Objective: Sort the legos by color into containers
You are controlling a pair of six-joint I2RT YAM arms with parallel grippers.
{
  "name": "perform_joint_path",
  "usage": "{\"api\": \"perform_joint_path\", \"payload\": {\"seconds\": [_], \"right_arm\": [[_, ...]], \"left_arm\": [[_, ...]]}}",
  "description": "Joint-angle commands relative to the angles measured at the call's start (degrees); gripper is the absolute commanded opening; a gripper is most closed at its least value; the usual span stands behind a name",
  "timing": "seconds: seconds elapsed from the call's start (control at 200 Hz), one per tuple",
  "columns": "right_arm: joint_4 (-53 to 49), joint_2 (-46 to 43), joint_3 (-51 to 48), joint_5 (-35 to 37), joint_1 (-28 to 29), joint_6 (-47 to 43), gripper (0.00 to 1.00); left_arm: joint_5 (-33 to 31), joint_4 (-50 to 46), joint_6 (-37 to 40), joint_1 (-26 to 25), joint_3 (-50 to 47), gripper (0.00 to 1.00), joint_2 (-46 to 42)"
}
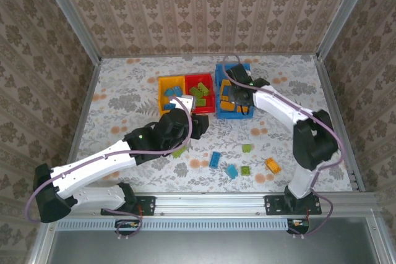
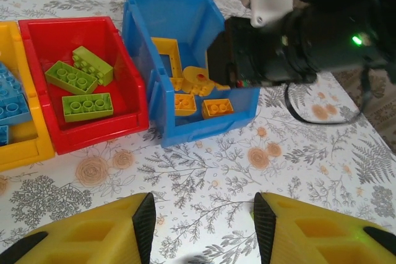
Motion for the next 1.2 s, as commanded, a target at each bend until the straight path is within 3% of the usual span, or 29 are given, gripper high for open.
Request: {"api": "perform_joint_path", "payload": {"seconds": [0.0,0.135,0.29,0.575,0.89,1.065,1.195], "right_arm": [[-3.6,5.9,7.6,4.9,-1.3,-3.4,0.12],[-4.3,12.9,14.6,6.2,-2.1,-5.2,0.13],[-6.5,19.3,20.9,8.9,-2.6,-6.7,0.25],[-6.7,16.9,23.1,8.8,-2.0,-8.3,0.5],[-3.9,1.7,18.4,7.2,1.2,-10.2,0.51],[3.4,-13.7,1.3,-1.0,3.8,-10.9,0.52],[7.7,-26.5,-15.3,-15.1,5.8,-10.0,0.56]], "left_arm": [[1.9,1.2,1.5,0.9,2.2,0.49,1.0],[2.6,1.4,1.2,1.2,1.7,0.49,1.3],[3.5,1.7,0.5,1.3,0.5,0.49,0.9],[4.2,0.1,-0.7,1.2,-1.6,0.49,-0.5],[5.3,-4.2,-2.5,1.2,-3.1,0.5,-0.8],[8.0,-8.5,-5.8,1.2,-6.1,0.53,-0.5],[13.9,-6.8,-5.8,-0.1,-8.3,0.59,2.5]]}}
